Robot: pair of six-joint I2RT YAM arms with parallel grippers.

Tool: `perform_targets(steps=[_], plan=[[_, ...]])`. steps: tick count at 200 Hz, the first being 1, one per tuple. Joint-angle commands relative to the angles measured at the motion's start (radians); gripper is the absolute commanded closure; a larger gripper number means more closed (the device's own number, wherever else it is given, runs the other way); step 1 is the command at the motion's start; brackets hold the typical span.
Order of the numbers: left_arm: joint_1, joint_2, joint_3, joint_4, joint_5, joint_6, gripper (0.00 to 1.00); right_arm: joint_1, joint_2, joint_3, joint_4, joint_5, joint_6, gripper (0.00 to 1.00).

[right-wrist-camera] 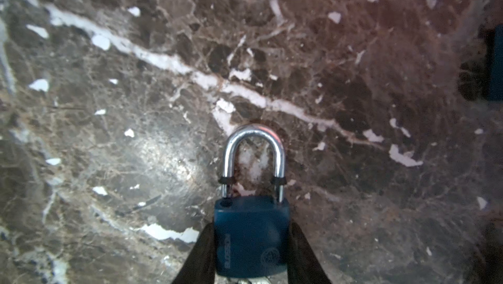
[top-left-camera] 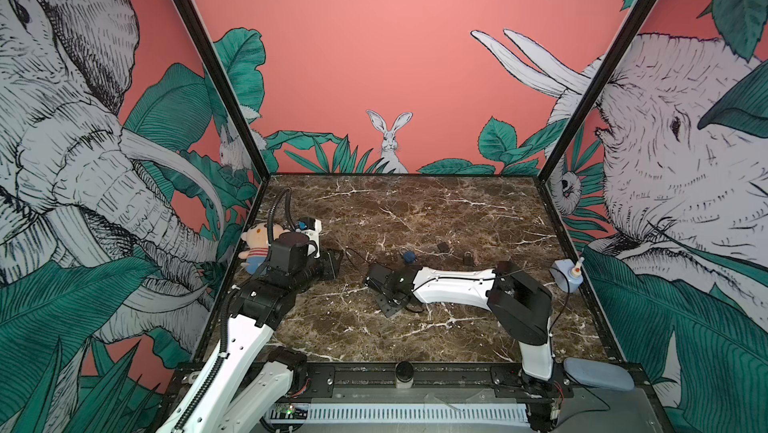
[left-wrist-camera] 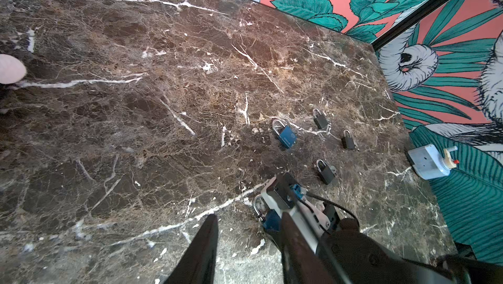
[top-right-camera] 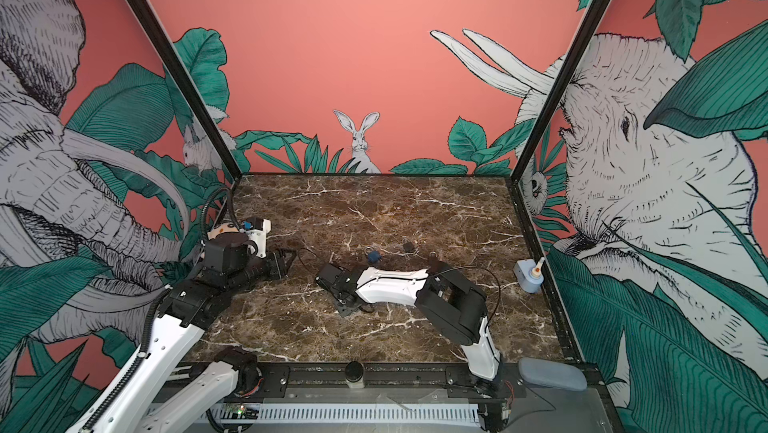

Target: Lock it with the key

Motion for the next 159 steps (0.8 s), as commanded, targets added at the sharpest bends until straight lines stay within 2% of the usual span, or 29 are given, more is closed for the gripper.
perform_targets(steps=[1,42,61,93,126,159], plan=[[0.008,0.002,0.030,-0.023,-0.014,0.020,0.60,-0.009,-0.023,-0.002,-0.016,-0.002,-0.024,0.86],[0.012,0.033,0.049,-0.016,-0.012,0.029,0.67,-0.074,-0.175,-0.055,0.016,-0.029,-0.070,0.90],[0.015,0.050,0.051,0.017,-0.007,0.028,0.67,-0.114,-0.258,-0.070,0.036,-0.058,-0.107,0.91],[0.016,0.109,0.064,0.073,0.032,0.010,0.67,-0.163,-0.340,-0.030,-0.025,-0.063,-0.184,0.92],[0.016,0.177,0.062,0.187,0.157,-0.015,0.64,-0.182,-0.404,0.005,-0.045,-0.075,-0.238,0.92],[0.016,0.249,0.046,0.323,0.356,-0.052,0.62,-0.194,-0.439,0.024,-0.034,-0.129,-0.255,0.93]])
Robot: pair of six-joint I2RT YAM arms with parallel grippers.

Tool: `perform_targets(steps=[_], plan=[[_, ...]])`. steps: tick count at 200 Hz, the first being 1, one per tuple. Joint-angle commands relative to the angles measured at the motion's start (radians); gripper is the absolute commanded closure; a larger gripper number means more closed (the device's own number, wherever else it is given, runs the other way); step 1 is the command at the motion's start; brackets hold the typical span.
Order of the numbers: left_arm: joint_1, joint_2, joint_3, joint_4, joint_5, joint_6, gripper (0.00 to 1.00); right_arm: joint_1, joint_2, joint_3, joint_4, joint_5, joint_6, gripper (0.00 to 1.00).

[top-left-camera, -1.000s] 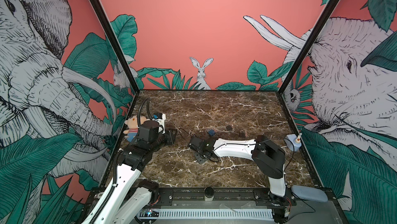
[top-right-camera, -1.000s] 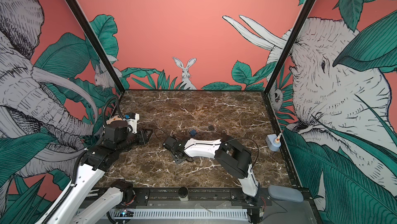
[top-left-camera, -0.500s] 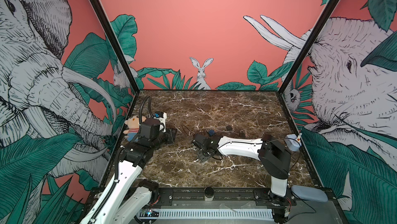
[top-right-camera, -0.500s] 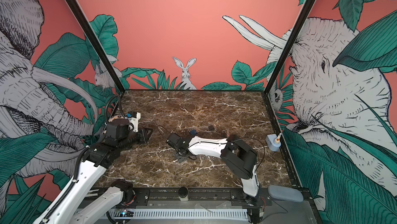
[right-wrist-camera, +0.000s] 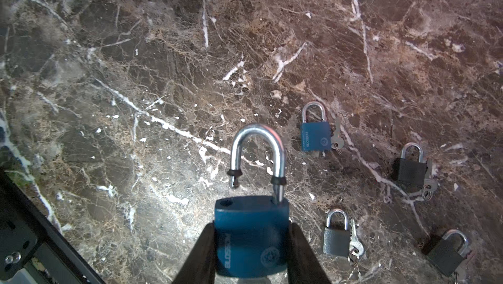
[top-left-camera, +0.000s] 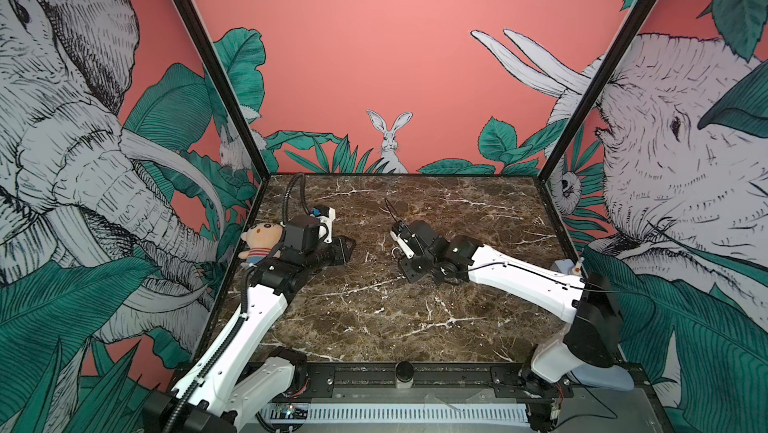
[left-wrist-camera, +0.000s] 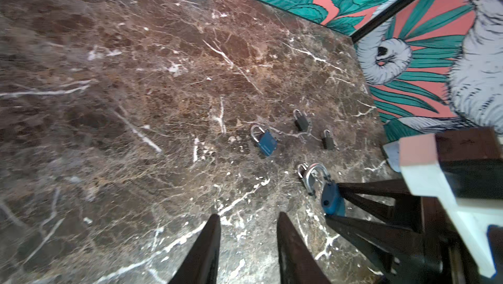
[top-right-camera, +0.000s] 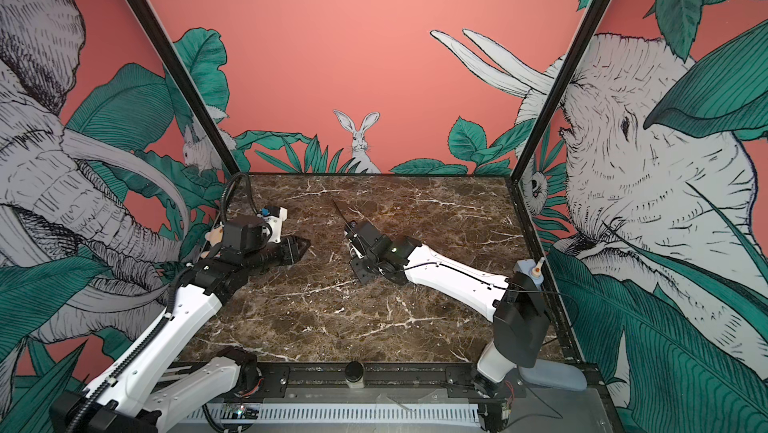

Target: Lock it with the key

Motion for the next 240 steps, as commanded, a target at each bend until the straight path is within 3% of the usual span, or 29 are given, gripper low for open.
perform_targets(steps=[1,39,125,240], plan=[[0.004,0.030,0.008,0.143,0.181,-0.038,0.62,-0.009,-0.047,0.045,0.007,-0.046,-0.037,0.93],[-0.003,0.078,-0.036,0.277,0.332,-0.084,0.61,-0.014,-0.060,0.065,0.029,-0.126,-0.027,0.93],[-0.061,0.158,-0.061,0.381,0.447,-0.095,0.61,-0.015,-0.065,0.100,0.030,-0.160,-0.026,0.94],[-0.060,0.182,-0.067,0.354,0.389,-0.077,0.62,-0.014,-0.062,0.112,0.024,-0.177,-0.025,0.94]])
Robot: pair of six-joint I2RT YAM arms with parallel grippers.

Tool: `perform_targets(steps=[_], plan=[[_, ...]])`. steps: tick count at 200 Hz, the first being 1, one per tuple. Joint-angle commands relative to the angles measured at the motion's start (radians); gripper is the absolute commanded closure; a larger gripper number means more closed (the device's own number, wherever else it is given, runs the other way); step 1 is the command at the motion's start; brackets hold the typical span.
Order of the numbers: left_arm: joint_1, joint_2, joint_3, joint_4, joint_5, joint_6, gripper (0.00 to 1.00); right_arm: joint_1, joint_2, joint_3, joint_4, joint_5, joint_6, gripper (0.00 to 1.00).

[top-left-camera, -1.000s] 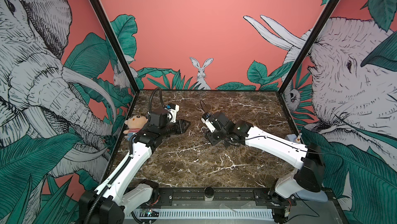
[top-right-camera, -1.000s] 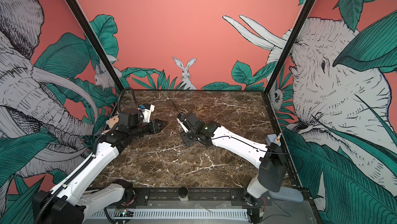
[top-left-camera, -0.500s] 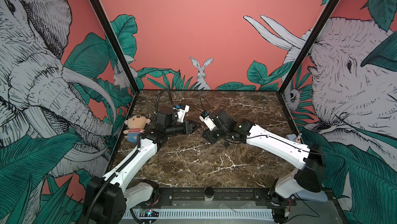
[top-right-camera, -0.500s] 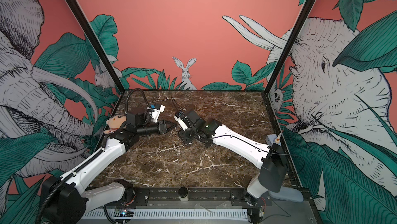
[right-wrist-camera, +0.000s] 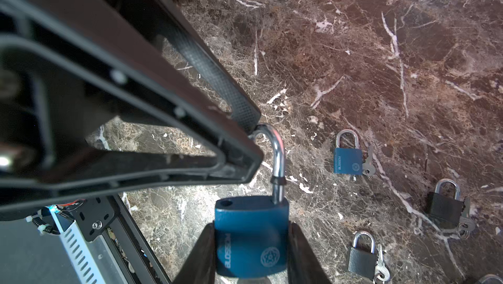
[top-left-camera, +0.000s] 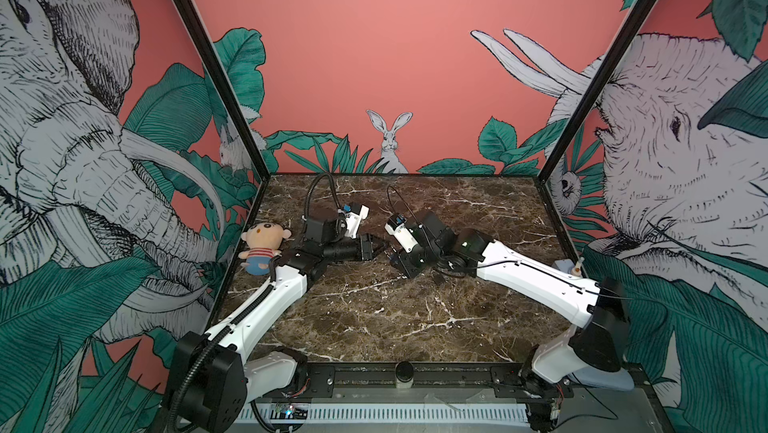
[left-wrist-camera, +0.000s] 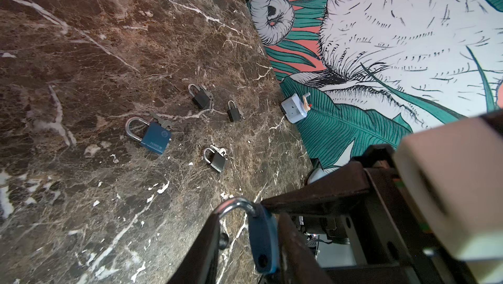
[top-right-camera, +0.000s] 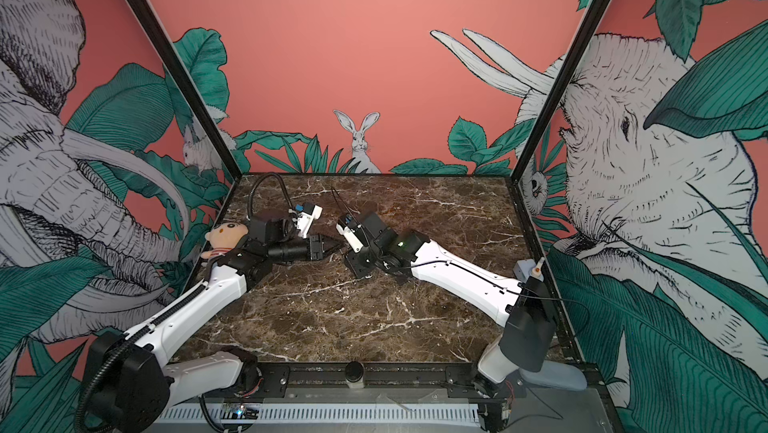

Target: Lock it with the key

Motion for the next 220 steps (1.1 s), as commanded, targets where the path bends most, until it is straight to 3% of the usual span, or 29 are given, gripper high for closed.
perform_targets(steps=[1,67,140,178,220], plan=[[-0.002,-0.010,-0.014,0.015,-0.024,0.008,0.62,-0.004,-0.035,0.034,0.034,-0.011,-0.004,0.94],[0.020,-0.040,-0.037,0.081,-0.096,-0.020,0.60,-0.005,-0.033,0.032,0.042,-0.032,0.008,0.94],[0.020,0.029,-0.042,0.187,0.022,-0.065,0.56,-0.003,-0.035,0.044,0.041,-0.045,0.010,0.94],[0.019,0.044,-0.046,0.156,0.068,-0.047,0.56,-0.003,-0.029,0.053,0.044,-0.050,0.013,0.95],[0.020,0.017,-0.040,0.098,0.081,-0.008,0.65,-0.004,-0.026,0.062,0.037,-0.044,0.007,0.95]])
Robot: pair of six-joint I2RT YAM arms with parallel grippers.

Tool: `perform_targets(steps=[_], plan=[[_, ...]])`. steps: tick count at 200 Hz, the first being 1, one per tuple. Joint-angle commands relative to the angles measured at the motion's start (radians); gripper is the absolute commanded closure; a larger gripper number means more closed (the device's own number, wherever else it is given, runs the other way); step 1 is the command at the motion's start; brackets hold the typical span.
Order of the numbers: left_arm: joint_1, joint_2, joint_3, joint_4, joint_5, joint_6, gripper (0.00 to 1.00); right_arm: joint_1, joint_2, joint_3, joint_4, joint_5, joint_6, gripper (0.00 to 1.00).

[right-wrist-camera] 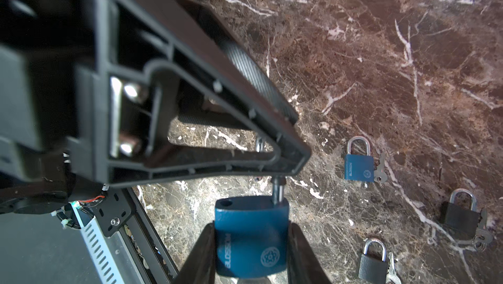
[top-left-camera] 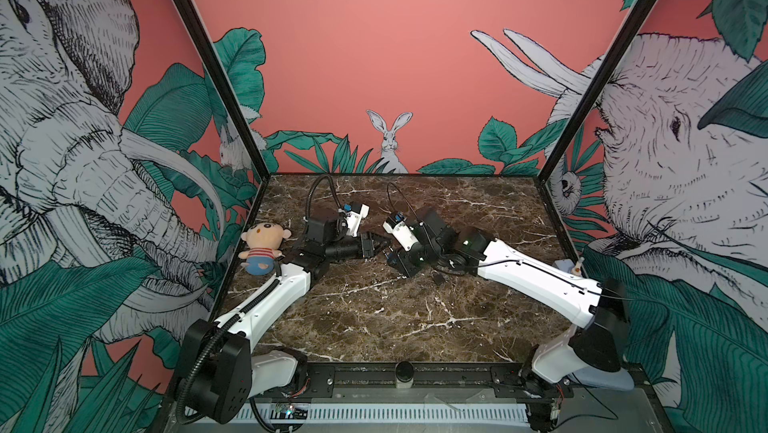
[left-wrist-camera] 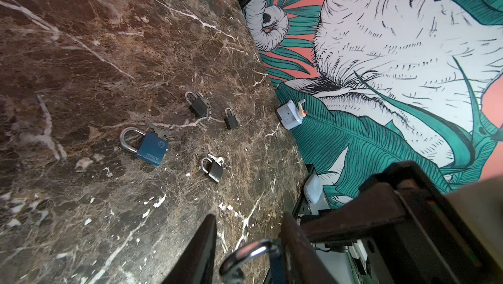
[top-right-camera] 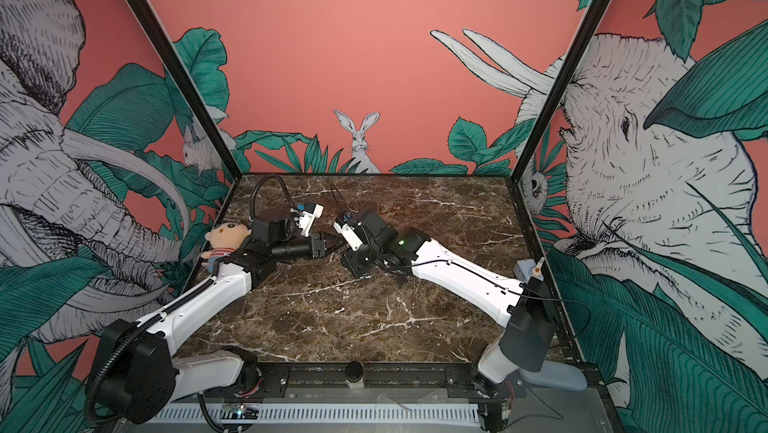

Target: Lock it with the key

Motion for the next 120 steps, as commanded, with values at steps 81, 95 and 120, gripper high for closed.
perform_targets(steps=[81,95,120], plan=[[0.006,-0.031,0.005,-0.069,0.019,0.049,0.96,-0.004,-0.022,0.046,0.034,-0.013,0.006,0.96],[0.006,-0.023,0.005,-0.069,0.015,0.047,1.00,-0.004,-0.022,0.048,0.035,-0.013,0.006,0.96],[0.006,-0.013,0.003,-0.061,0.007,0.034,1.00,-0.003,-0.024,0.046,0.040,-0.012,0.000,0.96]])
